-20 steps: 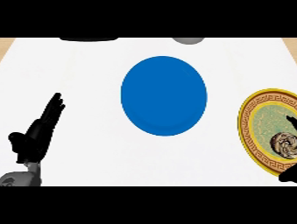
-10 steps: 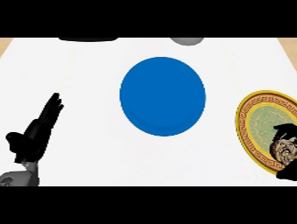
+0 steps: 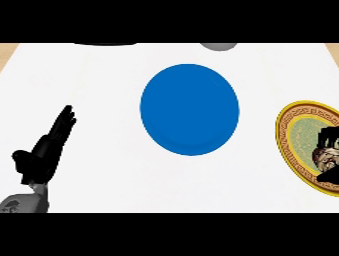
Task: Pick the cupcake from the plate and place it in the plate
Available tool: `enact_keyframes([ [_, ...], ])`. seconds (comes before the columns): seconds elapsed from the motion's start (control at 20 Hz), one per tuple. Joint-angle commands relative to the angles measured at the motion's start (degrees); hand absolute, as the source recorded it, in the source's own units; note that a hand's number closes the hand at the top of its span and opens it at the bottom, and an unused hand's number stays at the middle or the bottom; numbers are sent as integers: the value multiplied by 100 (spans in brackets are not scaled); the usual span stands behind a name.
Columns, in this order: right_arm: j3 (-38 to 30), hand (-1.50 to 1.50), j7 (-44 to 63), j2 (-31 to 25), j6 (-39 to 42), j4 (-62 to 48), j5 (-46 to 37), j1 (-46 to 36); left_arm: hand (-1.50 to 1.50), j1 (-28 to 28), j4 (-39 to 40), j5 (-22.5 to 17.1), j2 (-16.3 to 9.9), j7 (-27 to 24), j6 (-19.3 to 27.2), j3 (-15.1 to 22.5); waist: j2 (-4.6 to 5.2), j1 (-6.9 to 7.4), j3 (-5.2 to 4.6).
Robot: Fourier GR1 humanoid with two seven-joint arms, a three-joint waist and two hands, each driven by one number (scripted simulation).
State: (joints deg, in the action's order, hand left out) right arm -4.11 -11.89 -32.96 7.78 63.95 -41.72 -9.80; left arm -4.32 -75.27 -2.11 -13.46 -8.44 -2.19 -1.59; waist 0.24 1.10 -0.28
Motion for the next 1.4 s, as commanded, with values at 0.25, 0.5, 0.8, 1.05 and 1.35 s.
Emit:
enact_keyframes([
  [0.25,-250,150,-2182,-264,-357,-1753,115,-1625,0,-38,137,44,89,-101,54,-75,8,7,34],
  [0.5,-608,150,-2472,-606,-2,-992,517,-1432,0,-162,108,91,19,58,42,-164,-24,-114,27],
  [0.8,-988,150,-2064,-399,21,98,1045,-1554,0,134,-43,44,39,-2,-51,-177,-41,-123,24],
  [1.05,-958,150,-1583,-218,417,1108,1279,-1367,0,-47,28,-52,-84,222,-194,-381,-34,-131,25],
  [1.35,-428,150,-449,394,548,1691,1101,-1945,0,211,-547,23,-1,422,-185,-247,-33,-74,27],
])
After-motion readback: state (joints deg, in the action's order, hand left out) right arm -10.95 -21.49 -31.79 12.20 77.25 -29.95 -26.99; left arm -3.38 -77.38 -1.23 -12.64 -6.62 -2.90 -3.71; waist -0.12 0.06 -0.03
